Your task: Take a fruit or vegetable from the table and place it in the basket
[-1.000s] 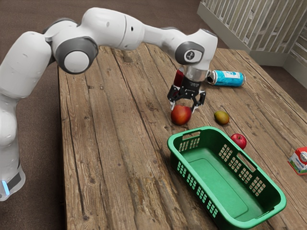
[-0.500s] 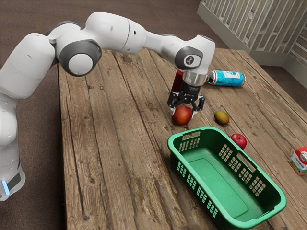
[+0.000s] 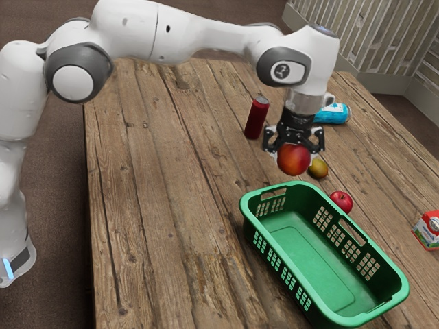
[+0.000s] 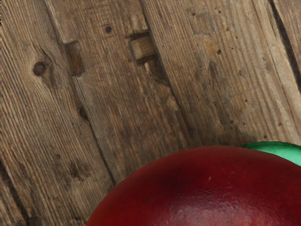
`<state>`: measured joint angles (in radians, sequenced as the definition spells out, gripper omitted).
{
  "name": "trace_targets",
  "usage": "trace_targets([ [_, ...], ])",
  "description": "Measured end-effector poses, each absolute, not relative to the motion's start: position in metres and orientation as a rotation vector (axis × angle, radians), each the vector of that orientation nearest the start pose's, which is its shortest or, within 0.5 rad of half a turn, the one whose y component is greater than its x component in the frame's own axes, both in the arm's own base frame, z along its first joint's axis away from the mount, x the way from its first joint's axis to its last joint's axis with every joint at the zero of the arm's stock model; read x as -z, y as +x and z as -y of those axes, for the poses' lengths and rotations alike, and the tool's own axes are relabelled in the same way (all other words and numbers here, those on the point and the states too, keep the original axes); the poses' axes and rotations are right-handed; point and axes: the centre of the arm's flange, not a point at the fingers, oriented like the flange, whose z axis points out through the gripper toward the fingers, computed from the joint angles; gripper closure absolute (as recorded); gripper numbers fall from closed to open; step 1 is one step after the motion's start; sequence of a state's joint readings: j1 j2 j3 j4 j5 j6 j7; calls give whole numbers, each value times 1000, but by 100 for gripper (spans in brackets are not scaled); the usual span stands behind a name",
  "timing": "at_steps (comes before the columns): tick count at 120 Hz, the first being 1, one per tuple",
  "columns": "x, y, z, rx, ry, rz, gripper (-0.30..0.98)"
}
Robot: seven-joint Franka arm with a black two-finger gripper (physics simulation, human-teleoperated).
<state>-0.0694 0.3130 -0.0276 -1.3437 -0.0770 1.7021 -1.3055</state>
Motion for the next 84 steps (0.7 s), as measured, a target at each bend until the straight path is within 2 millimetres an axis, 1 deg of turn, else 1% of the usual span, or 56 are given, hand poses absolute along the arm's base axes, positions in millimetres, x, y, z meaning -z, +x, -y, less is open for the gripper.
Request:
trace_targets([
  [7, -566, 643, 100, 4, -2674, 1798, 55],
  [13, -564, 638, 121, 11, -2679, 1766, 53],
  [28, -539, 642, 163, 6, -2677, 1729, 50],
  [38, -519, 655, 183, 17, -2682, 1736, 49],
  [46, -513, 664, 190, 41, -2687, 1761, 47],
  [54, -512, 669, 192, 62, -2688, 1793, 29],
  [65, -515, 672, 190, 94, -2685, 1836, 12],
  [71, -516, 674, 189, 107, -2684, 1855, 9],
  [84, -517, 676, 188, 125, -2678, 1888, 6],
])
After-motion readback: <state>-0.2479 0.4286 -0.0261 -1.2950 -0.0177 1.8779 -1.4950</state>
